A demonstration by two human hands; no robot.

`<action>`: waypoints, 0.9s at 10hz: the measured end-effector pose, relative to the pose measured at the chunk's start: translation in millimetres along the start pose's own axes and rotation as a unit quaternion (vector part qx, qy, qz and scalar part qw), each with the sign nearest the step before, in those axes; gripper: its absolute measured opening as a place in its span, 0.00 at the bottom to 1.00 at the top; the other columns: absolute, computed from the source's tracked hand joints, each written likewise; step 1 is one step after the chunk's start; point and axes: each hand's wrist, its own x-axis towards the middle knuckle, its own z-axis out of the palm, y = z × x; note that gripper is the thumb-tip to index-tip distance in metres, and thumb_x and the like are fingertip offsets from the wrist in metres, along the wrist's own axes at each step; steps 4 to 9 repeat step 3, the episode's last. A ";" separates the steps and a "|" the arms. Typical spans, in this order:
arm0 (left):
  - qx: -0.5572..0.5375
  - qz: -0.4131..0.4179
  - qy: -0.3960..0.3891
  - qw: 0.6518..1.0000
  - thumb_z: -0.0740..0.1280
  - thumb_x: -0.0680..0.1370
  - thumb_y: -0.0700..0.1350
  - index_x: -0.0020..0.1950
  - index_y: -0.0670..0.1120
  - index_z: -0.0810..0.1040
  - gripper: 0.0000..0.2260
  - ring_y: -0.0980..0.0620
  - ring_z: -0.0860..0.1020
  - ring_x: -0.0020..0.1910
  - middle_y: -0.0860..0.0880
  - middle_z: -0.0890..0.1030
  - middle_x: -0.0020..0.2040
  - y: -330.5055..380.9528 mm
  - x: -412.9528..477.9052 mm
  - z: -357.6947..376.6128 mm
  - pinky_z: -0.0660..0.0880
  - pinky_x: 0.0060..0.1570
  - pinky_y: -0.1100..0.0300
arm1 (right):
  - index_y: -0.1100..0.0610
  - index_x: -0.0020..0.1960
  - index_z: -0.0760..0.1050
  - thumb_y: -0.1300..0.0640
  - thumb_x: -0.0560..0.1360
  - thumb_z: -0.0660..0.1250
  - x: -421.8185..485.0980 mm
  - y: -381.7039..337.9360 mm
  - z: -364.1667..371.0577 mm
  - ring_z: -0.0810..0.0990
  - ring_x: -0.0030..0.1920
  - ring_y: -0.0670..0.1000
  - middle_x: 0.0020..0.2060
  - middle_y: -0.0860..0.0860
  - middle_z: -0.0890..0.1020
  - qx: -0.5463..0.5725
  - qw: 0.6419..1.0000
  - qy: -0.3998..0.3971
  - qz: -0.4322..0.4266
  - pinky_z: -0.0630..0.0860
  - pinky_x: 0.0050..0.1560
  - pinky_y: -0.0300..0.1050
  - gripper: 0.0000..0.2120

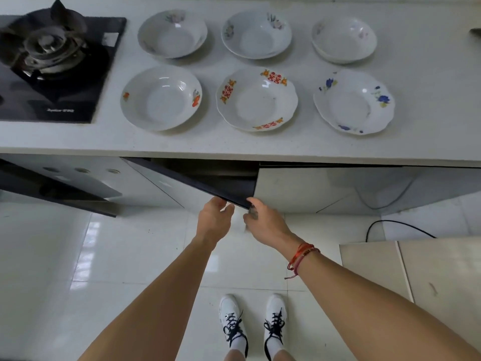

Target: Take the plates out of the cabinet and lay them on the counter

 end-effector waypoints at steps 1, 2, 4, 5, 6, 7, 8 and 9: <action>0.051 0.022 -0.008 0.998 0.62 0.81 0.50 0.72 0.45 0.68 0.20 0.45 0.73 0.67 0.47 0.73 0.70 2.8 -4.7 1.2 0.71 0.65 0.52 | 0.52 0.78 0.61 0.53 0.82 0.60 -2.6 3.7 -8.3 0.77 0.63 0.59 0.72 0.54 0.72 -0.006 1.000 0.008 -0.012 0.73 0.58 0.45 0.25; 0.081 0.045 -0.007 0.996 0.62 0.81 0.52 0.73 0.46 0.66 0.22 0.44 0.71 0.69 0.46 0.71 0.72 8.7 -14.7 -2.6 0.69 0.65 0.53 | 0.51 0.77 0.61 0.53 0.82 0.60 -11.4 3.3 -21.6 0.79 0.55 0.56 0.67 0.55 0.76 -0.011 1.000 0.018 -0.023 0.72 0.49 0.41 0.25; 0.116 0.088 0.019 0.989 0.62 0.80 0.54 0.74 0.46 0.65 0.25 0.45 0.69 0.70 0.45 0.70 0.72 18.6 -28.9 -10.3 0.67 0.66 0.54 | 0.51 0.77 0.60 0.50 0.81 0.59 -20.9 0.2 -37.9 0.78 0.51 0.55 0.62 0.56 0.78 -0.032 0.998 0.044 -0.031 0.71 0.47 0.42 0.25; 0.116 0.088 0.019 0.989 0.62 0.80 0.54 0.74 0.46 0.65 0.25 0.45 0.69 0.70 0.45 0.70 0.72 18.6 -28.9 -10.3 0.67 0.66 0.54 | 0.51 0.77 0.60 0.50 0.81 0.59 -20.9 0.2 -37.9 0.78 0.51 0.55 0.62 0.56 0.78 -0.032 0.998 0.044 -0.031 0.71 0.47 0.42 0.25; 0.116 0.088 0.019 0.989 0.62 0.80 0.54 0.74 0.46 0.65 0.25 0.45 0.69 0.70 0.45 0.70 0.72 18.6 -28.9 -10.3 0.67 0.66 0.54 | 0.51 0.77 0.60 0.50 0.81 0.59 -20.9 0.2 -37.9 0.78 0.51 0.55 0.62 0.56 0.78 -0.032 0.998 0.044 -0.031 0.71 0.47 0.42 0.25; 0.116 0.088 0.019 0.989 0.62 0.80 0.54 0.74 0.46 0.65 0.25 0.45 0.69 0.70 0.45 0.70 0.72 18.6 -28.9 -10.3 0.67 0.66 0.54 | 0.51 0.77 0.60 0.50 0.81 0.59 -20.9 0.2 -37.9 0.78 0.51 0.55 0.62 0.56 0.78 -0.032 0.998 0.044 -0.031 0.71 0.47 0.42 0.25; 0.116 0.088 0.019 0.989 0.62 0.80 0.54 0.74 0.46 0.65 0.25 0.45 0.69 0.70 0.45 0.70 0.72 18.6 -28.9 -10.3 0.67 0.66 0.54 | 0.51 0.77 0.60 0.50 0.81 0.59 -20.9 0.2 -37.9 0.78 0.51 0.55 0.62 0.56 0.78 -0.032 0.998 0.044 -0.031 0.71 0.47 0.42 0.25; 0.116 0.088 0.019 0.989 0.62 0.80 0.54 0.74 0.46 0.65 0.25 0.45 0.69 0.70 0.45 0.70 0.72 18.6 -28.9 -10.3 0.67 0.66 0.54 | 0.51 0.77 0.60 0.50 0.81 0.59 -20.9 0.2 -37.9 0.78 0.51 0.55 0.62 0.56 0.78 -0.032 0.998 0.044 -0.031 0.71 0.47 0.42 0.25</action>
